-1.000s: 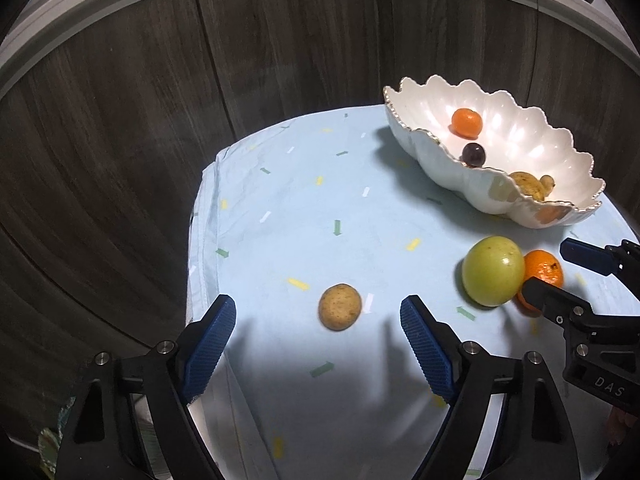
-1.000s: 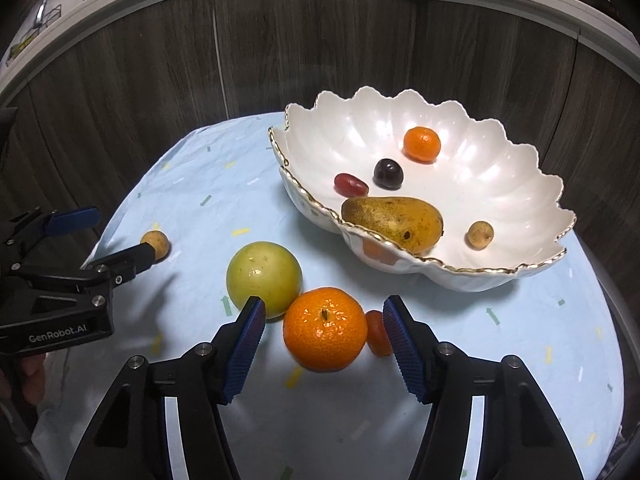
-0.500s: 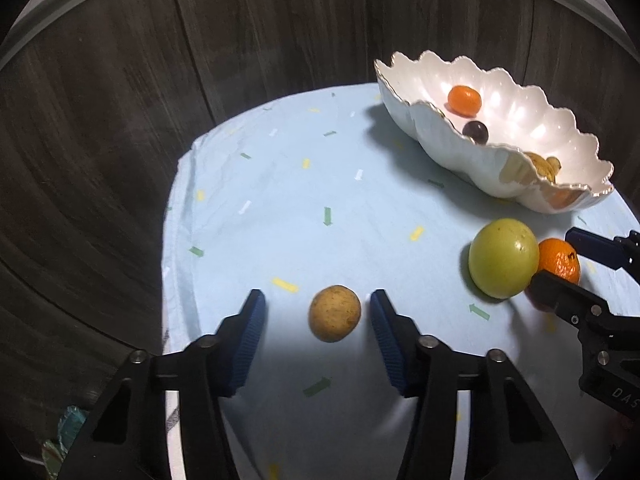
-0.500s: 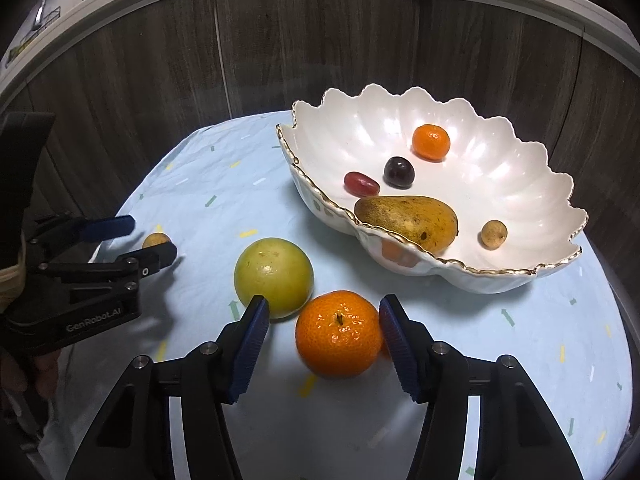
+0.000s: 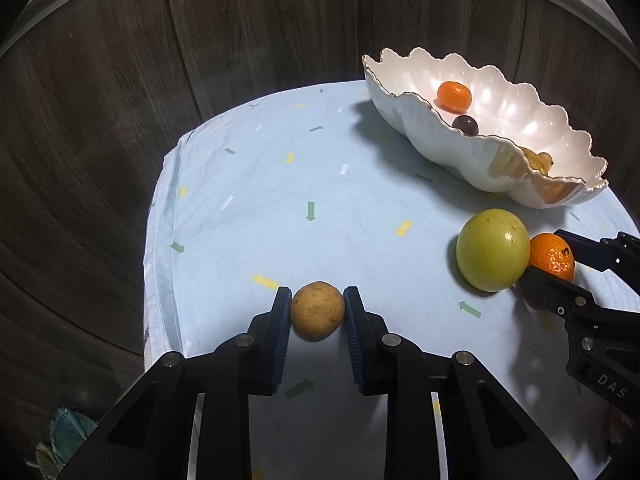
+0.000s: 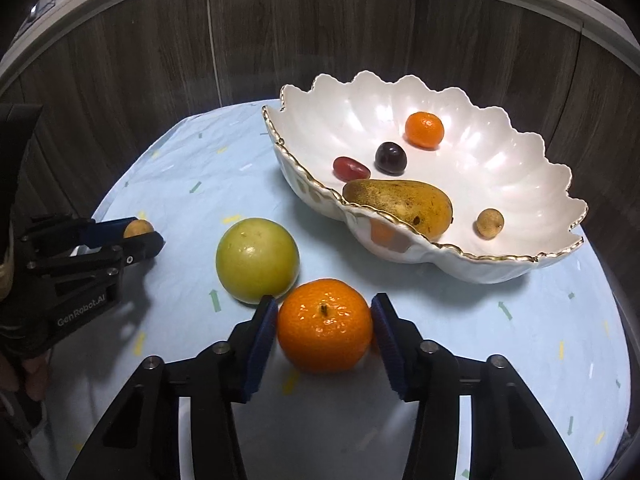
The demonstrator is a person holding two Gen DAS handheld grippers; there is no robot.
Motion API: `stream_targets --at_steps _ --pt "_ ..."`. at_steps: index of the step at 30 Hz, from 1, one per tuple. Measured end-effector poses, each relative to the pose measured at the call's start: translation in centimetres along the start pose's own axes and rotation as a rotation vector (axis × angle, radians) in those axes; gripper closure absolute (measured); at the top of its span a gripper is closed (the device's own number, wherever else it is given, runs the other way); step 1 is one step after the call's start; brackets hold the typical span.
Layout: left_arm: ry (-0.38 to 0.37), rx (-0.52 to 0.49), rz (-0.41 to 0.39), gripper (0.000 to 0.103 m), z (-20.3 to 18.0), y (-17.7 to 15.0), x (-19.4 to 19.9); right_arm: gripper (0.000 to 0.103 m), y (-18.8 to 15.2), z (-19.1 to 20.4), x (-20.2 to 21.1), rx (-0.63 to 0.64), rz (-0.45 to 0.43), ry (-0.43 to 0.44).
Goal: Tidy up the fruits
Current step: 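Close the left tool on the longan while the right tool grips the tangerine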
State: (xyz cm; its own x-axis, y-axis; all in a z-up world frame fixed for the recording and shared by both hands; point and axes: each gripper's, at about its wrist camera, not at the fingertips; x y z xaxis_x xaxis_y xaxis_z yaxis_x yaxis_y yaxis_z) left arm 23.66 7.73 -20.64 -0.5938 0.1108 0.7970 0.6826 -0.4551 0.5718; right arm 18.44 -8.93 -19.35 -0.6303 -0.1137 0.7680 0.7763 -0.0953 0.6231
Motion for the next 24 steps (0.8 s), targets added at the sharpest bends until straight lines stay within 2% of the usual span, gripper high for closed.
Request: stream_targets --at_steps 24 --pt "-0.001 0.055 -0.057 0.078 -0.5 -0.3 3.0 0.057 0.0 0.2 2.5 -0.005 -0.023 0.039"
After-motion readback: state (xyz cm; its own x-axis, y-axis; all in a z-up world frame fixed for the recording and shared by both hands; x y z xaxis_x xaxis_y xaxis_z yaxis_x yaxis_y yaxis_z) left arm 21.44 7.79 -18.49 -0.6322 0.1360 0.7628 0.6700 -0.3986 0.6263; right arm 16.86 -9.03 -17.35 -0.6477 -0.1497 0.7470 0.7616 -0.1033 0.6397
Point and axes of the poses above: each gripper's, at about its wrist camera, not at the fingertips, and x roughly against the way its jaws point, z to its left, y to its top, and after that the axes turned 12 degrees about -x, right-handed
